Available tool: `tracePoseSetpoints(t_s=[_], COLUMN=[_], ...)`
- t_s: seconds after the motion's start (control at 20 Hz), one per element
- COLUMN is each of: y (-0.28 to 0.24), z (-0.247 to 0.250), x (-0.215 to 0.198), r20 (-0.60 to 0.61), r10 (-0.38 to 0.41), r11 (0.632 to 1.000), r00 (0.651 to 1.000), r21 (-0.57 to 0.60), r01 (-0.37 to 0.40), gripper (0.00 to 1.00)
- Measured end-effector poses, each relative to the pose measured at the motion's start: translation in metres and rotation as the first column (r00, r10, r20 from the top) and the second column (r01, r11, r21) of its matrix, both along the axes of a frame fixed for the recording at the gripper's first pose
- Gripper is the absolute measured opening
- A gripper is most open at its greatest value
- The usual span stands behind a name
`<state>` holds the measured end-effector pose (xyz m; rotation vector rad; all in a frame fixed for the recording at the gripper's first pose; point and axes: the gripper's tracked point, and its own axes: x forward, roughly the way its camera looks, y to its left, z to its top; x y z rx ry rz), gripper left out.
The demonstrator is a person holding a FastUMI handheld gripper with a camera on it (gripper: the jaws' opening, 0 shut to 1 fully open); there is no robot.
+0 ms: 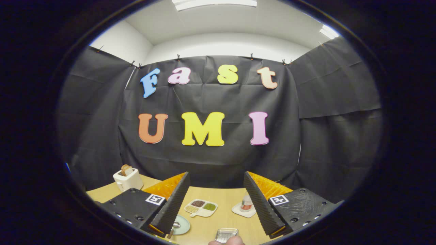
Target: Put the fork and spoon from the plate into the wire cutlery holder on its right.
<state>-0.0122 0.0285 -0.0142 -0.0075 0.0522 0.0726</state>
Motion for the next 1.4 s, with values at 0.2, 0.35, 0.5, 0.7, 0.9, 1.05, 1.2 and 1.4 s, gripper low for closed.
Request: tracePoseSetpoints(t_s=[0.2,0.35,0.5,0.7,0.9,1.05,1.2,1.4], y=[0.018,0.034,0.058,0.085,0.114,0.131,0.138,0.138], z=[-0.004,-0.007,-0.030,-0.074,-0.130,-0.175,-0.217,-0.265], x=[-0.001,-0.001,-0.001,-0.005,-0.003,-0.002,-0.010,-0.026], r20=[-0.014,-0.022,-0.100,-0.229,-0.362,-0.485,-0.594,-0.710], r10=[0.015,0.031,0.080,0.118,0.133,0.139,0.121,0.085], r11=[1.000,0.999,0.997,0.992,0.984,0.979,0.978,0.981], r00=[1.000,0.999,0.992,0.966,0.923,0.863,0.795,0.700], r21=[0.001,-0.006,-0.011,-0.018,-0.066,-0.065,-0.067,-0.065], r01=[-0.015,-0.031,-0.081,-0.126,-0.168,-0.194,-0.199,-0.184], gripper=[0.95,0.95,0.95,0.95,0.96,0.96,0.96,0.96])
